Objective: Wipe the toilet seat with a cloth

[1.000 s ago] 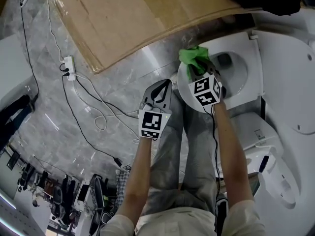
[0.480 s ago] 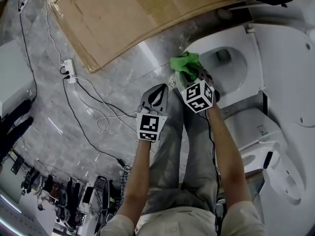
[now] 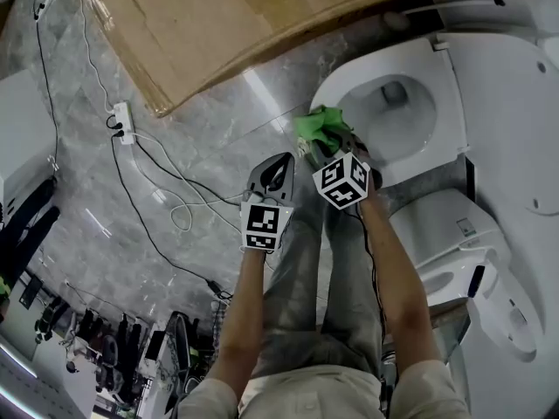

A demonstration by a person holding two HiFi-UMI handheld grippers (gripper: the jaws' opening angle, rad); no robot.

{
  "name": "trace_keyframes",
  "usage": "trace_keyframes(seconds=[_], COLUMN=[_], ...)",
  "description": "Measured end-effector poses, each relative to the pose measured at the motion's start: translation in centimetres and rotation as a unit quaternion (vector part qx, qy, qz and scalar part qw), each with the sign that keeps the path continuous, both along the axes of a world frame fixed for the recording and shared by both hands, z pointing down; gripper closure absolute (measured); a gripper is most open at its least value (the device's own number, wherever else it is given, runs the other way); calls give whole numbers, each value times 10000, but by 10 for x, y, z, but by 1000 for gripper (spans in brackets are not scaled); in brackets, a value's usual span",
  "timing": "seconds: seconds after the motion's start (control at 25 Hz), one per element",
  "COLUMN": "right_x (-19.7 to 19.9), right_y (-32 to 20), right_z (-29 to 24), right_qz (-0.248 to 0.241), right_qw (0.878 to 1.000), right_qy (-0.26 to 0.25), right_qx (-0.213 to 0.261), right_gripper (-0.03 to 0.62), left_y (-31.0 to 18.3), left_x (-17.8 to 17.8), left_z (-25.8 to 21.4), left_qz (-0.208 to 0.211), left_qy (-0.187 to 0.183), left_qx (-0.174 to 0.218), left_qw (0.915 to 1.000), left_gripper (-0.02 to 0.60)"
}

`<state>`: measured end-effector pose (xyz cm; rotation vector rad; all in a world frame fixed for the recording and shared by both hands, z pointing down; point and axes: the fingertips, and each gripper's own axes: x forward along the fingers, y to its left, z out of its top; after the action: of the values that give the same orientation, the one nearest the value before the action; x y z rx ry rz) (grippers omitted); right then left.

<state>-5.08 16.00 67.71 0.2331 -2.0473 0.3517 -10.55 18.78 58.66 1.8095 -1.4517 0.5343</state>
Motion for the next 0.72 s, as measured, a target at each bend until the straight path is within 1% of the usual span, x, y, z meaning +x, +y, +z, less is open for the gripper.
trace_keyframes(seconds=[0.4, 0.72], right_x=[16, 40], right_y=[33, 55], right_z=[-1, -1], right_qz=[-66, -178], right_qw=[9998, 9994], right_qy=[-152, -237], right_qx=[-118, -165], right_gripper=[497, 497], left_y=[20, 35], left_x=[17, 34], left_z=[-2, -4], left_qz=[-140, -319], left_qy=[-127, -246], left_qx=[20, 44], left_qw=[9998, 9992], left_gripper=[569, 569])
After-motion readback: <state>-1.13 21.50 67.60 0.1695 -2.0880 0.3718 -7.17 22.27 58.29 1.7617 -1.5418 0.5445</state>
